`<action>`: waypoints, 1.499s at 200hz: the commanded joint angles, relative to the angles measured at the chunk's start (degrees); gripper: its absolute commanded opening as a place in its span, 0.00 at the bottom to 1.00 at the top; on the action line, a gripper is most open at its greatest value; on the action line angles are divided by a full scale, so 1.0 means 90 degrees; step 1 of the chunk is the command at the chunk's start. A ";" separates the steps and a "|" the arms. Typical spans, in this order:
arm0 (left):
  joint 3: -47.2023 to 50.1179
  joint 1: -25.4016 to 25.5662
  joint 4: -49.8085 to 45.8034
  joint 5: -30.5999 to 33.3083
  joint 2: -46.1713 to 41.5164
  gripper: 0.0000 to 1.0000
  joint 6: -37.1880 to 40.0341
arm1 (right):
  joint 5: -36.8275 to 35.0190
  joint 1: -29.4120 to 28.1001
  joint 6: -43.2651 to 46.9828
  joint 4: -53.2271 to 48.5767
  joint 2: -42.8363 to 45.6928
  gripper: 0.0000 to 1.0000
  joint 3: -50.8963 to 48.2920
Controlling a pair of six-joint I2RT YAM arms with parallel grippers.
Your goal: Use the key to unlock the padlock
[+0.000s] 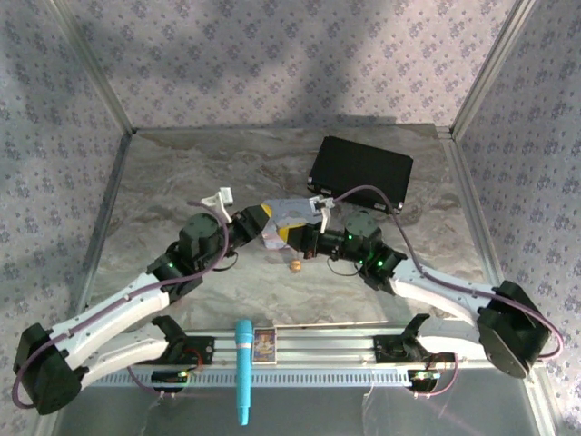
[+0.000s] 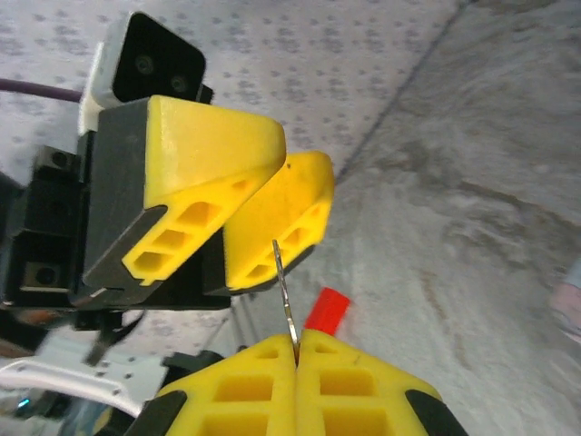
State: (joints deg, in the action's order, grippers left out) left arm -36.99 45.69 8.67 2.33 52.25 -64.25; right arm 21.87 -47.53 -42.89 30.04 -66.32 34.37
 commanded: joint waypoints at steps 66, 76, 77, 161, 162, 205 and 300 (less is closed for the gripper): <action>-0.0440 -0.0041 -0.1456 -0.0587 0.0758 0.36 -0.2395 | -0.3580 -0.1263 0.2589 -0.3407 -0.0254 0.00 0.1449; -0.0372 -0.0024 -0.1317 -0.0676 0.0884 0.36 -0.2543 | -0.3791 -0.1371 0.2758 -0.3597 -0.0390 0.00 0.1594; -0.0357 -0.0021 -0.1296 -0.0677 0.0894 0.35 -0.2566 | -0.3814 -0.1385 0.2766 -0.3609 -0.0402 0.00 0.1617; -0.0030 0.0023 -0.1252 -0.0432 0.0876 0.34 -0.3184 | -0.4848 -0.2005 0.3563 -0.4159 -0.1273 0.00 0.2261; -0.0030 0.0027 -0.1249 -0.0433 0.0890 0.34 -0.3199 | -0.4859 -0.2019 0.3583 -0.4158 -0.1288 0.00 0.2268; 0.0356 0.0051 -0.1315 -0.0008 0.0573 0.30 -0.3627 | -0.4956 -0.2132 0.3695 -0.4424 -0.1737 0.00 0.2599; 0.0546 -0.0031 -0.1384 -0.0124 0.0567 0.13 -0.3769 | -0.5132 -0.2314 0.4108 -0.4534 -0.2021 0.00 0.2870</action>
State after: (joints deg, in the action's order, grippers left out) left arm -33.06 45.76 -2.98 1.02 56.71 -93.97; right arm -22.00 -67.64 -7.90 -10.11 -83.92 58.02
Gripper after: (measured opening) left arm 0.139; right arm 0.054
